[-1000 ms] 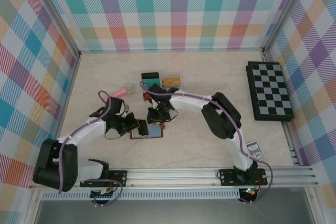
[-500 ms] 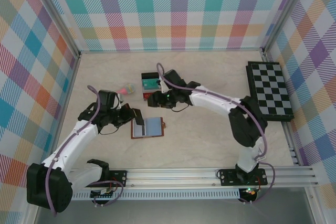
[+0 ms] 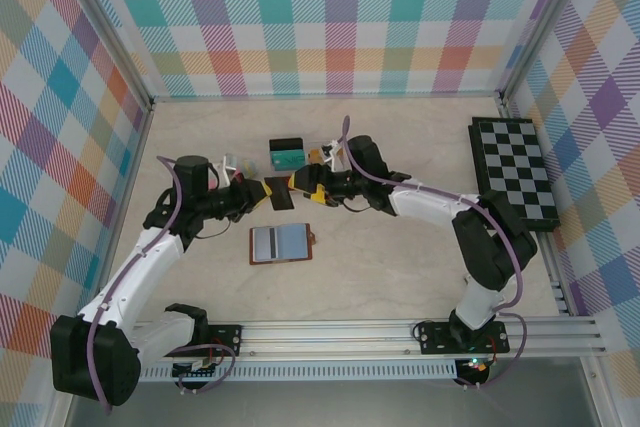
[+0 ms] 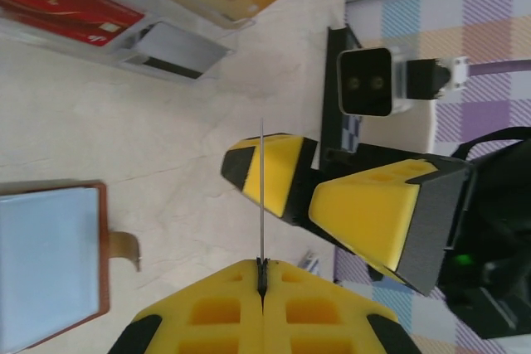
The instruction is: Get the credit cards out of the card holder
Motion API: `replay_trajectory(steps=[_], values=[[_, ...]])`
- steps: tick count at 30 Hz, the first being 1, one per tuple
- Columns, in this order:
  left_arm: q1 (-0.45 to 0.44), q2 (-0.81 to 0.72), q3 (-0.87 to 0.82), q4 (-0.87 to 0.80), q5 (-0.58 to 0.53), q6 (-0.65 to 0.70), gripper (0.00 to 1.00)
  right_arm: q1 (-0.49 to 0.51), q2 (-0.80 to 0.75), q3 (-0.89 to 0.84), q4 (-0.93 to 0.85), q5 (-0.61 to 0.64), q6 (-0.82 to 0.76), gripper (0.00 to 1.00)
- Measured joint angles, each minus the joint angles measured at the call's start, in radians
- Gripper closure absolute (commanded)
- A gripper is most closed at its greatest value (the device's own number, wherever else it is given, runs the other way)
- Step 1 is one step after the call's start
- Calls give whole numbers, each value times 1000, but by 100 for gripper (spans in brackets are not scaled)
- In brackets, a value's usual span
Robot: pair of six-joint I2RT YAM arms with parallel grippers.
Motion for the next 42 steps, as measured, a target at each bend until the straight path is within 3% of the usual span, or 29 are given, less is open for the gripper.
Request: replay_trajectory(steps=[7,12,18,29,34,35,42], values=[[6,0,0,95,60,-91,100,-6,0,-23,220,-82,156,34],[11,0,0,119,69,-126,100,-6,-1,-61,344,-116,236,49],[12,-4,0,120,69,-146,100,-6,-36,-109,366,-128,275,71],[13,-35,-18,143,89,-169,100,6,-73,-111,369,-149,293,83],[17,-48,-33,137,95,-180,100,14,-80,-111,346,-151,276,99],[17,-48,-33,131,95,-182,95,14,-88,-111,331,-151,266,100],[18,-53,45,-138,11,-53,27,24,-192,-75,30,-79,59,100]])
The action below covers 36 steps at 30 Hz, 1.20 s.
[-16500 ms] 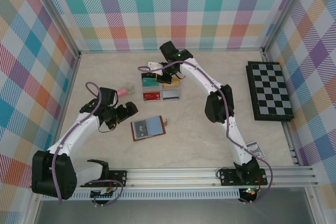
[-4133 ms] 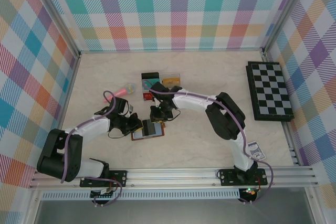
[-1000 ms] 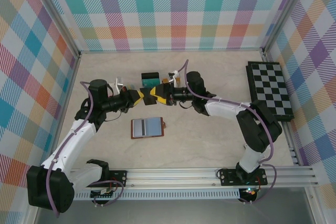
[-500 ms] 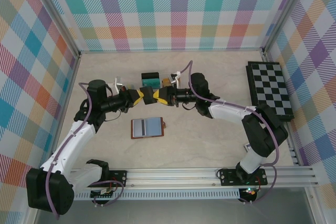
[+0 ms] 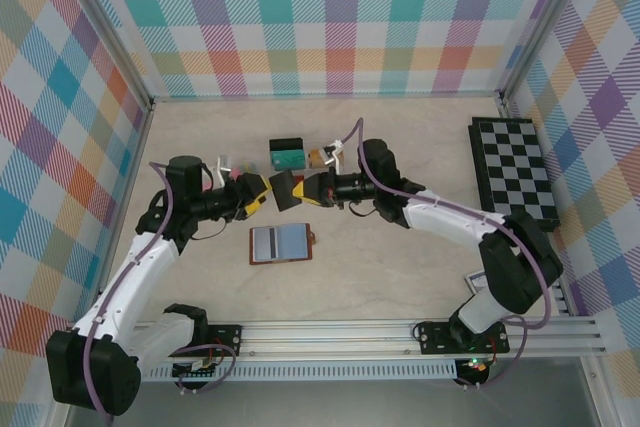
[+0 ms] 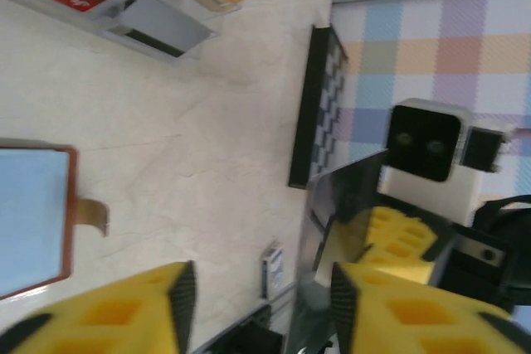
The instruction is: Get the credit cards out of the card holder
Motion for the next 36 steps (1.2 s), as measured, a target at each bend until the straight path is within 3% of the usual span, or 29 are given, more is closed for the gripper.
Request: replay_trajectory(steps=[4,9,14,24,28,36], values=[[0,0,57,-150,-83,122,11,0,-35,92,-243,103,-187,100],[1,0,135,-320,-254,282,5,-2,-23,245,-496,234,-431,100],[2,0,187,-425,-446,420,0,-2,82,438,-639,330,-700,100],[2,-7,175,-504,-653,534,0,-11,415,882,-847,378,-1248,100],[2,-11,169,-512,-701,548,0,-19,545,1049,-922,378,-1376,100],[2,12,168,-513,-745,568,0,-39,699,1227,-1026,396,-1581,100]])
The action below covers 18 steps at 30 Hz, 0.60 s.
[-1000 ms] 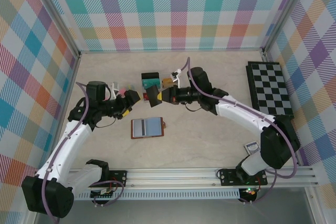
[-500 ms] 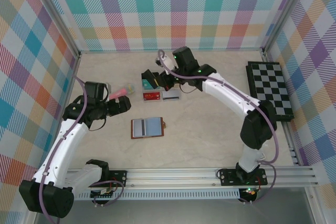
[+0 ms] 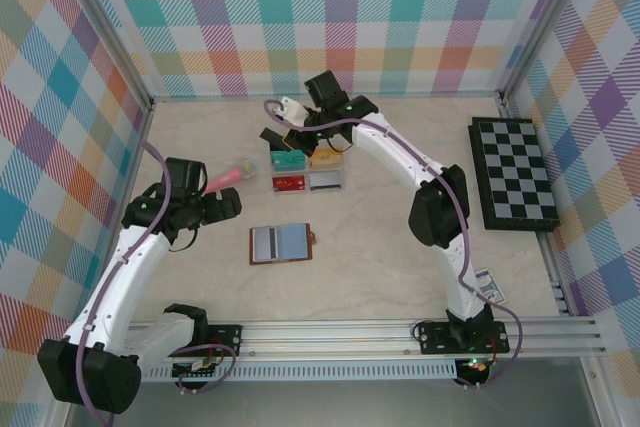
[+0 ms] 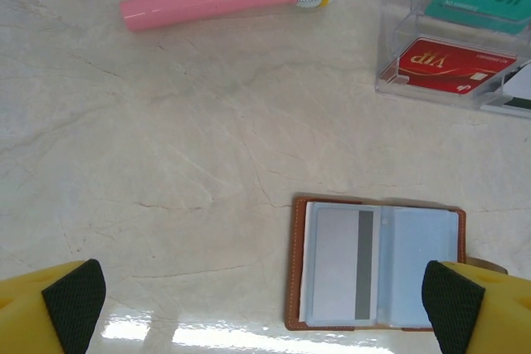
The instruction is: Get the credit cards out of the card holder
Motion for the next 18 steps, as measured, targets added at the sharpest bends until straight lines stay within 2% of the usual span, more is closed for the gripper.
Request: replay_trajectory(steps=[10,18], values=[[4,14,-2,0,-15,8,0,-30,148,229,-99,-8,-187,100],[4,23,-2,0,-19,8,0,-61,180,256,-160,-35,-283,100]])
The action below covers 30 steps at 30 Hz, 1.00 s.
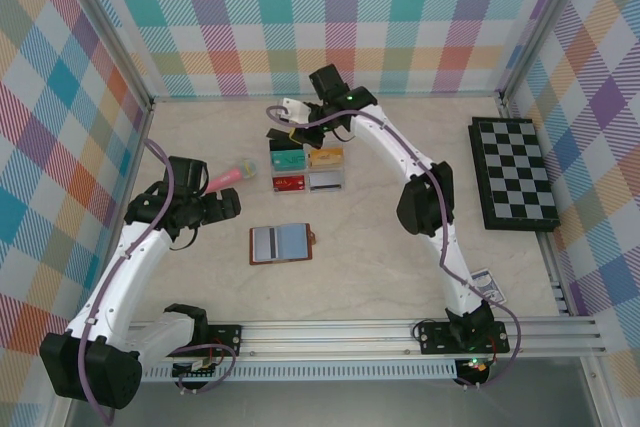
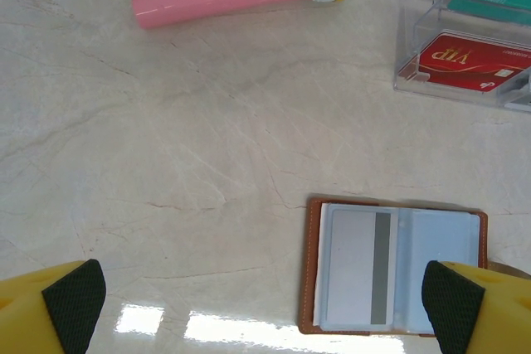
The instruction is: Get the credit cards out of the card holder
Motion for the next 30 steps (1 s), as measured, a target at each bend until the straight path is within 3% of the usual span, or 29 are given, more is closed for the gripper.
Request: replay_trajectory(steps=[9,30], values=[[1,1,0,0,-3,0,0,-13,8,0,-24,3,-51,100],[14,1,0,-2,-3,-1,0,-12,78,70,-63,21,-101,86]])
